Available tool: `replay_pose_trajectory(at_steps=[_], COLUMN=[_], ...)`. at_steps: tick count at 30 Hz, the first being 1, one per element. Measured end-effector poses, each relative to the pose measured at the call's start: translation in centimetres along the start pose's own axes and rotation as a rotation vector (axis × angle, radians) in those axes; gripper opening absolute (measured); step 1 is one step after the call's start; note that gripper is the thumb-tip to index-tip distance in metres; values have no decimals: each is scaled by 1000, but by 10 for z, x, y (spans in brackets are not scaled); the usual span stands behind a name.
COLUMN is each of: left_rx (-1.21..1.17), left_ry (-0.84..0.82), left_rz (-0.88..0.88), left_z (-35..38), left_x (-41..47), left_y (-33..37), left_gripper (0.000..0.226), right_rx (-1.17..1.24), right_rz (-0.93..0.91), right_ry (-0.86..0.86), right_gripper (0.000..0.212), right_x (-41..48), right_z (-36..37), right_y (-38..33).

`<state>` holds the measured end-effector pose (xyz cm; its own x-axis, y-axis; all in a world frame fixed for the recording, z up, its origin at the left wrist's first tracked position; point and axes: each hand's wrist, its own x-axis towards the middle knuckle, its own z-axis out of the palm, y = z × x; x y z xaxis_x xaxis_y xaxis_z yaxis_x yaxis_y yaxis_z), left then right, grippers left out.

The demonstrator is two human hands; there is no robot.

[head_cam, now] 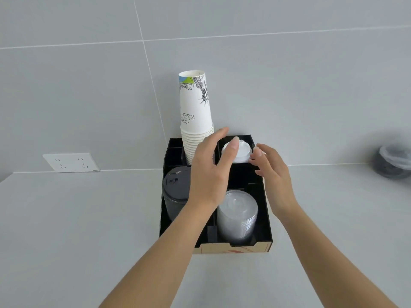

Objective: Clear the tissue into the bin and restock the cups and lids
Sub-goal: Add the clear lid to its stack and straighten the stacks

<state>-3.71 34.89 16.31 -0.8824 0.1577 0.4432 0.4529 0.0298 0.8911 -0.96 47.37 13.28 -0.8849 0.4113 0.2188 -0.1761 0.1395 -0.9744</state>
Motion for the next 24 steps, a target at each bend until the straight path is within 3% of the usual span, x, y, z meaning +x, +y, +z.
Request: replay_pose_trajectory(at_steps=[8, 19, 22, 24], left_rx=[89, 254, 376, 496], left_ry=[-139, -239, -269, -278], left_rz=[-136, -297, -250, -193], left_z=[22, 24, 24, 26], left_x=[-26, -62, -66, -69], left_y=[-49, -99, -111, -117], left_gripper=[68, 64, 64, 68], right_rx=[44, 32, 12, 9], right_rz=[39, 149, 166, 184], right_ry=[-69, -159, -164, -146], right_gripper=[22, 51, 62, 54], right_x=[-11, -13, -15, -15], right_z=[-12, -1, 2, 4], right_y=[14, 53, 62, 68])
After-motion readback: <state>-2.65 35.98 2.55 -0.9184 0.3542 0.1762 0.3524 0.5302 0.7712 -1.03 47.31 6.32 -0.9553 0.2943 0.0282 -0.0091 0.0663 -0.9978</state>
